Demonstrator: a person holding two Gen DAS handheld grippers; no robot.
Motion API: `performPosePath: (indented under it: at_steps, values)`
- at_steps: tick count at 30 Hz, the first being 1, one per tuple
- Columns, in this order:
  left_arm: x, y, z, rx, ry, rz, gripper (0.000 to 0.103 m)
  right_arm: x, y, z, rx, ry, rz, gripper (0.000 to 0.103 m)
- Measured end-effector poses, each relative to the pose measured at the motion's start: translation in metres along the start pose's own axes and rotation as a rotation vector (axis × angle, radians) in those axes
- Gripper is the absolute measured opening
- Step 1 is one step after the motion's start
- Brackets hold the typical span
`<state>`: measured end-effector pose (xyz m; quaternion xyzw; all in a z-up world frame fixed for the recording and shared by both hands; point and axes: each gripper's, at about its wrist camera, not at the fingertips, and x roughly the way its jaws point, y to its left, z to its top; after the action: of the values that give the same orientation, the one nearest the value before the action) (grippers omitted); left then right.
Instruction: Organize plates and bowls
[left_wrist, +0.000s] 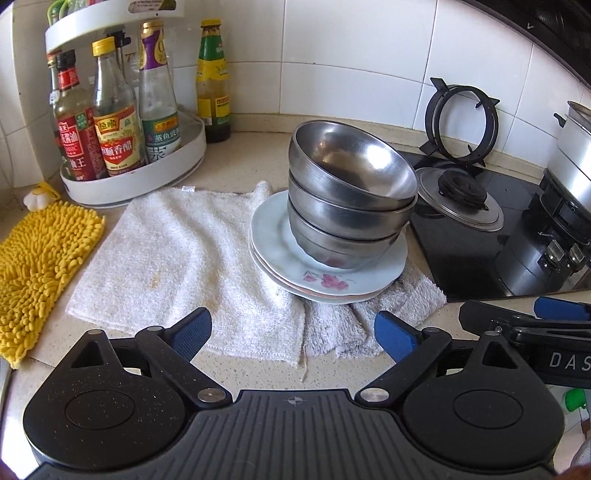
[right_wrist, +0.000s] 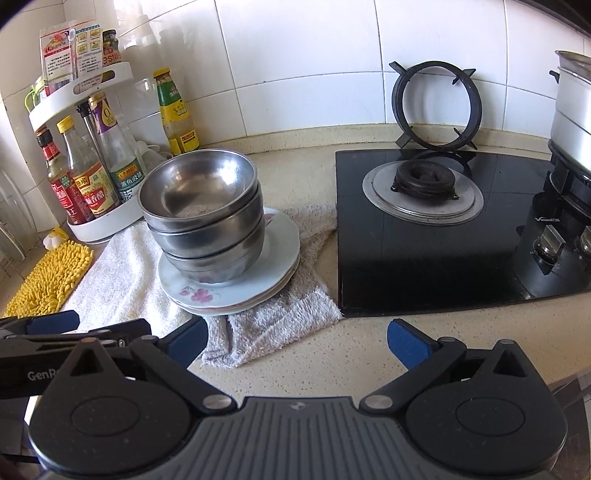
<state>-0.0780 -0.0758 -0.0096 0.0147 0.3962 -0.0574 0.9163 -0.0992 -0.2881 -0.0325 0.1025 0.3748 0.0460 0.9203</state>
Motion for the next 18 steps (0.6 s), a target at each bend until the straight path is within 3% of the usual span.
performPosePath:
  at_steps: [18]
  values:
    - [-0.0014,0.0028,-0.0079,0.010,0.042,0.064,0.097,0.0064,0.0093,-0.0036,-0.044,0.067,0.003,0.103]
